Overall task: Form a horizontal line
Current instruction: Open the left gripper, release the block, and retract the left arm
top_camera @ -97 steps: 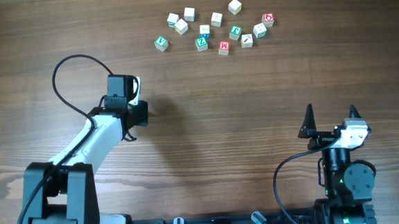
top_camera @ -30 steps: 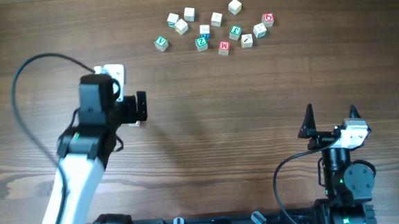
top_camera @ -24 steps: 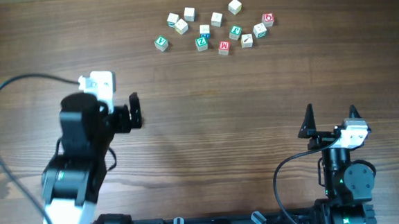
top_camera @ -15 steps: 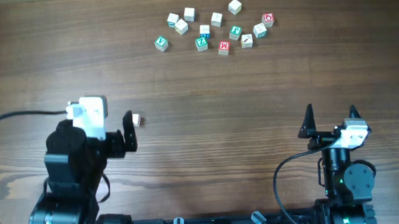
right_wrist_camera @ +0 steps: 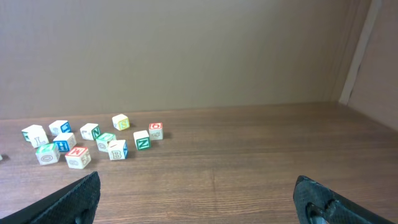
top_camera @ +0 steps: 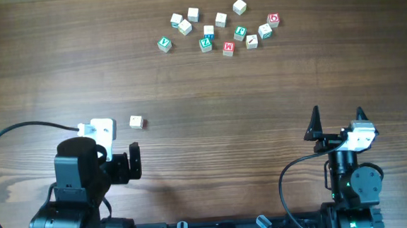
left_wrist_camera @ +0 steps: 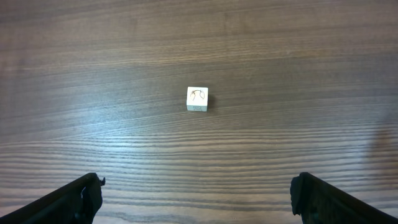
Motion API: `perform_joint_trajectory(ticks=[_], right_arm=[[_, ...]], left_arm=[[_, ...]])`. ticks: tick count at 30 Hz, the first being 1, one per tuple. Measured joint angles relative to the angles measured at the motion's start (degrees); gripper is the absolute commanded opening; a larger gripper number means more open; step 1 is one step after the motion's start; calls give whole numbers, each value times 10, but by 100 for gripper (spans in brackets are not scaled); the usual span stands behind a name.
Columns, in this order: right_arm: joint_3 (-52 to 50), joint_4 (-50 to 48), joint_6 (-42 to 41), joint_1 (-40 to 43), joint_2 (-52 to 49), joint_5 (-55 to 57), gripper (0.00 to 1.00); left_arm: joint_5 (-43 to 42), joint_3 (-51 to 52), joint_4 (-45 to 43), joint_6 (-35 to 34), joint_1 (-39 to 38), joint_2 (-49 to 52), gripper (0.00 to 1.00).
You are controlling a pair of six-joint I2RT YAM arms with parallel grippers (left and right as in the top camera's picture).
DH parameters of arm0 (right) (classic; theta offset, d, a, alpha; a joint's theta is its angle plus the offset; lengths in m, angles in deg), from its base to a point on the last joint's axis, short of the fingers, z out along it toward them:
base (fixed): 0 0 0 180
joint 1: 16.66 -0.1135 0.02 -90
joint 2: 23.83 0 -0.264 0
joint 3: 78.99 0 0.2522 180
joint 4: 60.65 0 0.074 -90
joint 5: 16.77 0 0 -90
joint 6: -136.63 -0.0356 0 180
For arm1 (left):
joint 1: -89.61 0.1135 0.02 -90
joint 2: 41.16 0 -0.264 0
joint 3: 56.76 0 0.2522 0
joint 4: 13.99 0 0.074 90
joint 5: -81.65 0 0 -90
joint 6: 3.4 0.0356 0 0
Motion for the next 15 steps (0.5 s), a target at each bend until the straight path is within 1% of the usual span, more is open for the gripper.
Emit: perform_joint_trajectory(ticks=[3, 9, 13, 15], right_arm=[[0, 0, 0, 0, 0, 0, 100], [0, 0, 0, 0, 0, -2, 100], [0, 0, -3, 0, 0, -10, 100], [0, 0, -26, 0, 0, -26, 100]], left_arm=[[0, -17, 7, -2, 0, 0, 100], [0, -88, 6, -4, 0, 0, 100], [0, -93, 6, -4, 0, 0, 100], [0, -93, 6, -4, 0, 0, 100]])
